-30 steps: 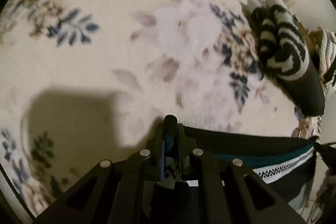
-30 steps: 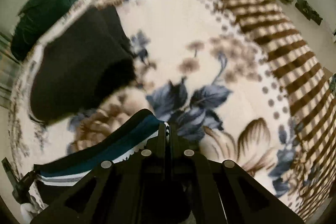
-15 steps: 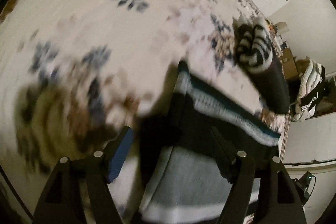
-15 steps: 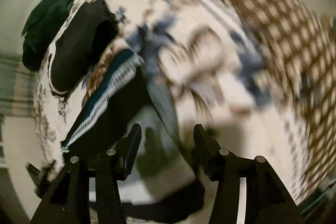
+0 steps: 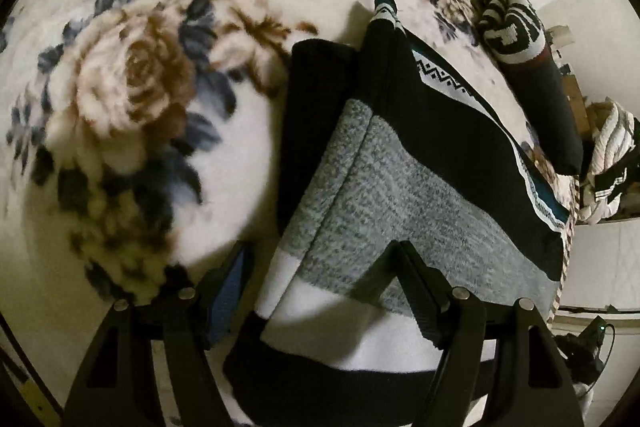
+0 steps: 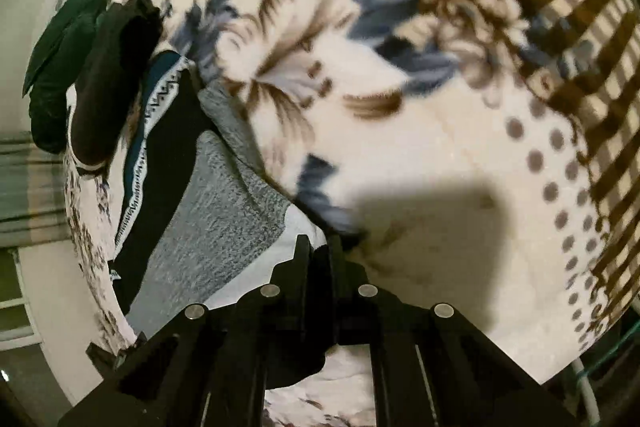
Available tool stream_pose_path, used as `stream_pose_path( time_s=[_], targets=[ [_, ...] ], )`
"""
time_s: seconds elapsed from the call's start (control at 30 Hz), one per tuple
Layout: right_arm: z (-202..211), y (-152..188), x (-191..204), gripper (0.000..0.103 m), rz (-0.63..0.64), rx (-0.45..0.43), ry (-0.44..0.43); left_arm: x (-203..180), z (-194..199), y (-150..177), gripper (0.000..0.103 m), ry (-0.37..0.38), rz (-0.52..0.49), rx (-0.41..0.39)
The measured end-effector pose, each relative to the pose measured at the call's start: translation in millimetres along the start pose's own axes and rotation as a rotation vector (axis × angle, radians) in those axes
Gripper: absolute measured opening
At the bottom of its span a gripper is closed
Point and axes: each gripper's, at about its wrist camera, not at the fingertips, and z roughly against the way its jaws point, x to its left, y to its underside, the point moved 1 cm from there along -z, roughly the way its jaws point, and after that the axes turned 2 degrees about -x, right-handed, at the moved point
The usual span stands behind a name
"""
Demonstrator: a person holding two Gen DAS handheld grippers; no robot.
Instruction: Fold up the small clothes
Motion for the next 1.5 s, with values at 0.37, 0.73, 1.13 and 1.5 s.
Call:
stream_pose_path(
  time_s=[0.37,0.73,1.13,1.5],
  targets=[
    [-3.2,-8.2,44.6,0.044,0.197,0.063,0.055,-7.7,-17.2,-55.3,0.071,0.031,0.036,-0.05],
    [0.5,-29.2,31.9,0.044,0.126,0.032,0.049,-27.9,-33.2,-63.7,0.02,0.57,0.147,0.071],
    [22.2,-33.3,19.6,0.067,0.106,0.012,-0.006,8.3,-6.0,-60.8,0.07,0.317,0.206,0.038],
    [10.8,42.7,-13.8,0.102,-0.041,0.066,-0.226,31.6,52.1,76.6,0.088,0.299,0.319,0.025]
  ],
)
